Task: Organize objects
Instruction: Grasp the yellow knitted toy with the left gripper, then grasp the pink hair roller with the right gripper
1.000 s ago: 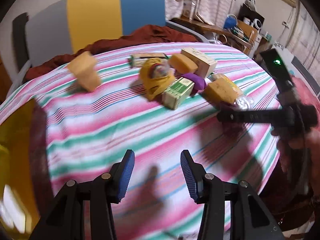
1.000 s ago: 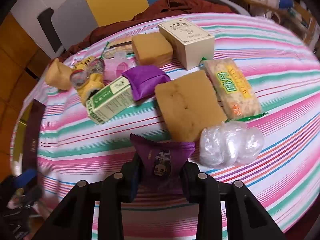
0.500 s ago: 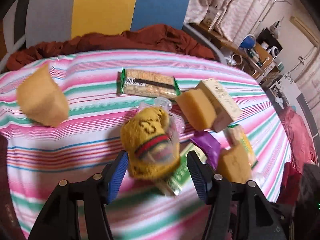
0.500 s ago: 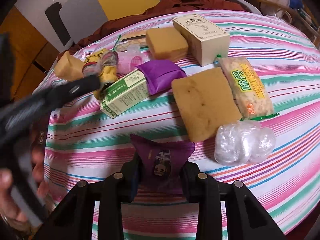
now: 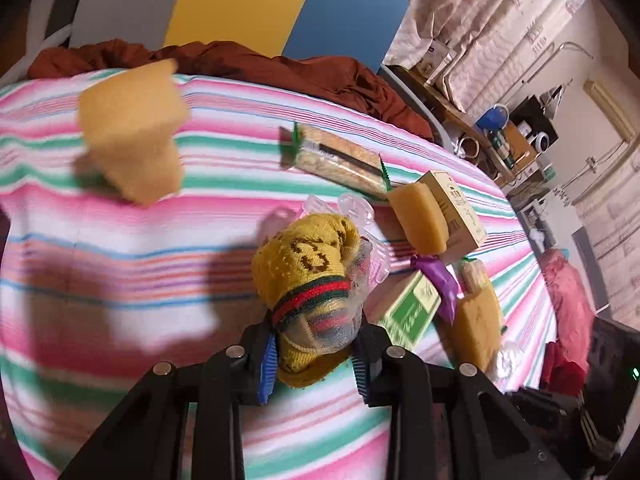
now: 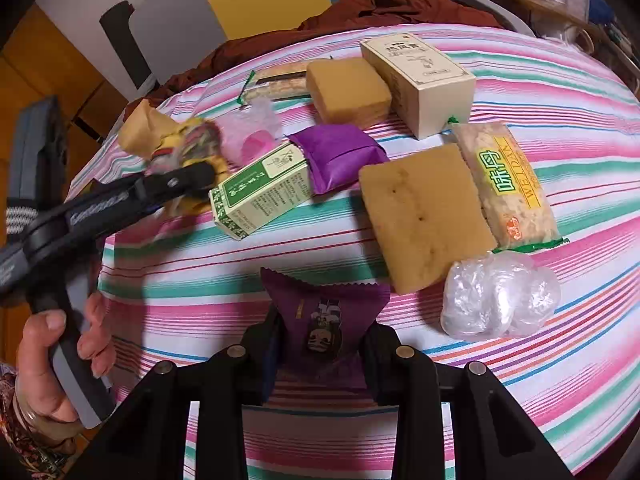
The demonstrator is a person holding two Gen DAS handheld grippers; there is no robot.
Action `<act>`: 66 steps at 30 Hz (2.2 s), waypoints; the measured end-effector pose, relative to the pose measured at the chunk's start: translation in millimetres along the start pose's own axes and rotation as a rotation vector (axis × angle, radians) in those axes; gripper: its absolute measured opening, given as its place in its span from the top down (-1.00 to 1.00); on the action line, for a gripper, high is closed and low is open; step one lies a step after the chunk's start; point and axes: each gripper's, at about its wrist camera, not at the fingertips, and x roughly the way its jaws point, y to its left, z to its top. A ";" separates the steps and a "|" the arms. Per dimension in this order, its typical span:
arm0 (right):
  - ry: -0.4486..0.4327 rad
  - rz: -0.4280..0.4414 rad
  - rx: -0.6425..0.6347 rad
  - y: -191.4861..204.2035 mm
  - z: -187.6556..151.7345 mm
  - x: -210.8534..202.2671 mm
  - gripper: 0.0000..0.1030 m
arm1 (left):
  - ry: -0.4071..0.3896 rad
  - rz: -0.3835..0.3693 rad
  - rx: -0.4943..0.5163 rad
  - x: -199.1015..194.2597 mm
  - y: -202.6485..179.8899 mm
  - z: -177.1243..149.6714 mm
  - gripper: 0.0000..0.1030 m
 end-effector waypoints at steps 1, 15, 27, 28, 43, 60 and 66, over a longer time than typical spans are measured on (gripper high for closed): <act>0.000 -0.002 -0.005 0.6 -0.6 0.1 0.33 | -0.001 -0.005 -0.004 -3.0 1.4 -1.4 0.42; -0.193 -0.079 -0.118 24.6 -1.0 -34.5 -0.03 | -0.031 -0.045 -0.029 -42.8 28.8 -59.1 0.44; -0.177 0.144 -0.292 99.4 17.4 1.5 -0.05 | -0.015 -0.012 0.022 -56.8 28.1 -78.4 0.45; -0.170 0.158 -0.303 104.0 17.9 5.1 -0.04 | -0.012 -0.008 0.023 -57.2 29.2 -80.1 0.45; -0.032 0.307 -0.269 117.0 10.8 39.8 0.19 | -0.009 0.038 0.018 -60.6 39.0 -90.1 0.59; -0.109 0.150 -0.188 84.9 26.0 14.5 0.20 | -0.056 0.059 0.025 -96.6 41.7 -97.7 0.65; -0.139 0.167 -0.221 98.7 17.7 6.3 0.21 | -0.102 0.045 -0.039 -127.7 60.6 -98.9 0.65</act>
